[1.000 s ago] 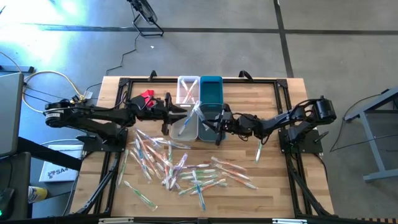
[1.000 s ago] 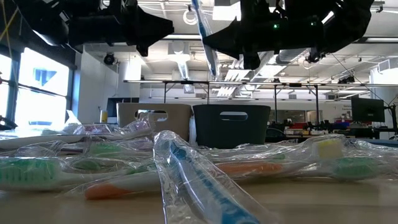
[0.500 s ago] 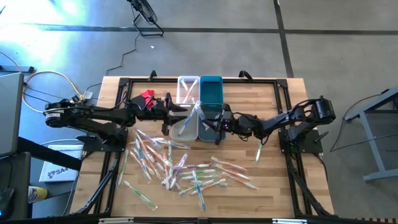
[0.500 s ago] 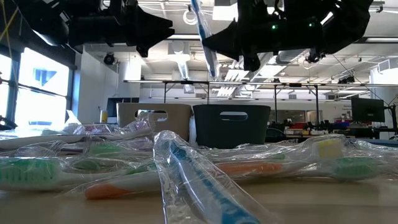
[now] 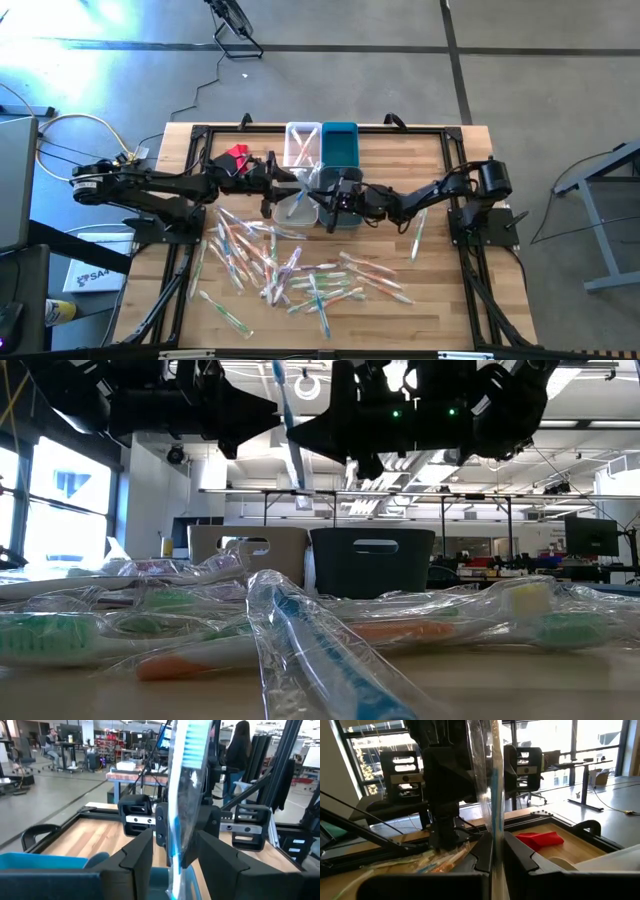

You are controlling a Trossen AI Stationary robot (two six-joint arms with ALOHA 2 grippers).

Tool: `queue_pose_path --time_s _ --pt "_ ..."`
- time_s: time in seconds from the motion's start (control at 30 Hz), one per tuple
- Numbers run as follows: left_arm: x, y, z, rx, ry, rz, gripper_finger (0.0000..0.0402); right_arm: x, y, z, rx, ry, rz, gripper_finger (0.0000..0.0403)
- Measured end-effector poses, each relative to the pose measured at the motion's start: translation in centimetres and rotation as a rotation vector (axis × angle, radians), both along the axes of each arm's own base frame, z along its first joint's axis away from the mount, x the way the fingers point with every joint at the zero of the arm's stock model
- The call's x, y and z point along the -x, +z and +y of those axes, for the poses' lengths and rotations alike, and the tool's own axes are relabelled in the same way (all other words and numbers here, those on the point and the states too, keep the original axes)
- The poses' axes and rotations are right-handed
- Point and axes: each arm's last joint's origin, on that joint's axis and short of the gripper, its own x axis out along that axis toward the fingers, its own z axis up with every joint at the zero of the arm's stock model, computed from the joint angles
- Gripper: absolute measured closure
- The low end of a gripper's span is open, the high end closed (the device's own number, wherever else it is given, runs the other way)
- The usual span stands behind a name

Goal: Pick & Place Toothbrushes
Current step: Put the blue toothbrush into the gray bin

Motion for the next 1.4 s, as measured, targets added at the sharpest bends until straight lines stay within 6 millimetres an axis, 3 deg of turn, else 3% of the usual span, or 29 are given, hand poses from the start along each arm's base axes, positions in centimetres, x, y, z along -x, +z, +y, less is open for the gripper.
queue_pose_path --time_s 1.13,1.4 --pt "-0.2 0.2 -1.0 -0.009 -0.056 -0.023 0.0254 -0.7 0.1 0.1 0.004 0.002 0.044 0.0388" --pt "-1.0 -0.7 -0.8 -0.001 -0.042 -0.019 0.0254 -0.7 -0.2 0.1 0.006 0.029 0.079 0.0388"
